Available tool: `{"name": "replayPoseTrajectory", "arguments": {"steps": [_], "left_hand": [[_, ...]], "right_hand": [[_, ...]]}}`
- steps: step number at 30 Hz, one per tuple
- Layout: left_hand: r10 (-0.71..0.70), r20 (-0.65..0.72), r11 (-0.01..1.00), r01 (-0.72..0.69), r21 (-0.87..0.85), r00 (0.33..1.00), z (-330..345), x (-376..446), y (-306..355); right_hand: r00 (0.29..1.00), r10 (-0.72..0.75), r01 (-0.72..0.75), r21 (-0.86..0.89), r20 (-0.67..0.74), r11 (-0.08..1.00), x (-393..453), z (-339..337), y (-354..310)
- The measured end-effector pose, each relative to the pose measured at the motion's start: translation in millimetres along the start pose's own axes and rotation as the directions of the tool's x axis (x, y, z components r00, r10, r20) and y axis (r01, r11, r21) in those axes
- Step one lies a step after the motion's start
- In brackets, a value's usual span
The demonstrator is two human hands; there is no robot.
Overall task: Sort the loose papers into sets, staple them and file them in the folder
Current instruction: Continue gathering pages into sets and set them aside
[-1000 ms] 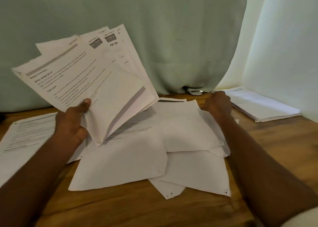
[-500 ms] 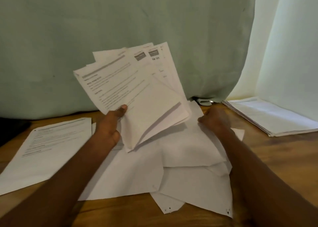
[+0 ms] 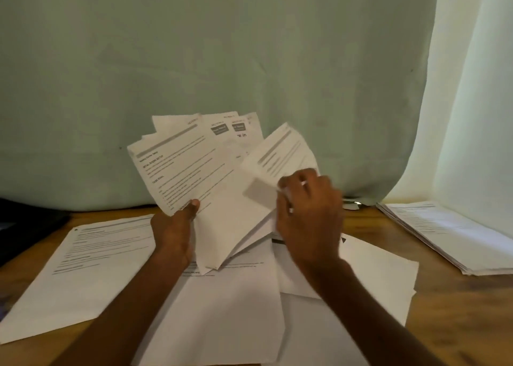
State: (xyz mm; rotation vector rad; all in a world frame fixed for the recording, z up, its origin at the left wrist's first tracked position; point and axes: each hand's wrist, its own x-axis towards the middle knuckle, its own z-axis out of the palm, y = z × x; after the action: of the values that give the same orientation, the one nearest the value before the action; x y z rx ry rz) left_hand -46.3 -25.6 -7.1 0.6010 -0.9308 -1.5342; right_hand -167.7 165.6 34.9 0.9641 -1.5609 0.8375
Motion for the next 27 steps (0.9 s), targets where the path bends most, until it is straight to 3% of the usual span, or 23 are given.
{"name": "replayPoseTrajectory", "arguments": {"steps": [2, 4, 8, 10, 12, 15, 18, 20, 23, 25, 27], "left_hand": [[0.004, 0.015, 1.000, -0.005, 0.016, 1.000, 1.5, -2.9, -0.1], [0.004, 0.026, 1.000, -0.004, 0.015, 1.000, 1.0, -4.6, -0.9], [-0.010, 0.040, 1.000, 0.011, -0.009, 0.999, -1.0, -4.8, 0.3], [-0.017, 0.050, 1.000, 0.019, -0.023, 0.999, -1.4, -3.7, 0.6], [-0.030, 0.058, 0.999, 0.032, -0.030, 0.998, -1.5, -2.6, -1.3], [-0.042, 0.055, 0.998, 0.044, -0.044, 0.998, -3.1, -0.4, -4.3], [-0.041, 0.077, 0.998, 0.044, -0.048, 0.996, -4.8, 1.5, -4.7], [-0.039, 0.090, 0.998, 0.044, -0.055, 0.995, -5.6, 1.6, -4.8], [-0.025, 0.118, 0.998, 0.032, -0.057, 0.993, -5.8, -0.4, -2.8], [-0.027, 0.141, 0.998, 0.034, -0.050, 0.990, -5.8, -1.7, -3.0], [-0.040, 0.158, 0.998, 0.048, -0.049, 0.987, -6.6, -2.2, -3.1]], "right_hand": [[0.965, -0.060, 0.051, 0.043, 0.256, 0.998, -16.8, 4.7, -29.9], [0.909, -0.123, 0.083, 0.118, 0.398, 0.990, -31.9, 9.9, -45.5], [0.807, -0.232, 0.073, 0.299, 0.543, 0.952, -44.0, 20.0, -42.8], [0.745, -0.253, -0.013, 0.394, 0.617, 0.919, -45.9, 25.4, -32.9], [0.740, -0.230, -0.121, 0.461, 0.632, 0.879, -46.7, 28.1, -22.7], [0.872, -0.057, -0.166, 0.403, 0.487, 0.900, -38.5, 37.2, 1.9], [0.908, 0.145, -0.258, 0.252, 0.393, 0.933, -24.2, 46.6, 38.4], [0.864, 0.225, -0.320, 0.147, 0.449, 0.936, -20.3, 49.6, 61.7], [0.734, 0.281, -0.383, 0.036, 0.618, 0.923, -22.1, 52.0, 83.2], [0.651, 0.259, -0.386, 0.018, 0.714, 0.922, -22.7, 54.1, 89.2], [0.619, 0.229, -0.421, 0.072, 0.751, 0.904, -21.5, 54.2, 92.2]]}}
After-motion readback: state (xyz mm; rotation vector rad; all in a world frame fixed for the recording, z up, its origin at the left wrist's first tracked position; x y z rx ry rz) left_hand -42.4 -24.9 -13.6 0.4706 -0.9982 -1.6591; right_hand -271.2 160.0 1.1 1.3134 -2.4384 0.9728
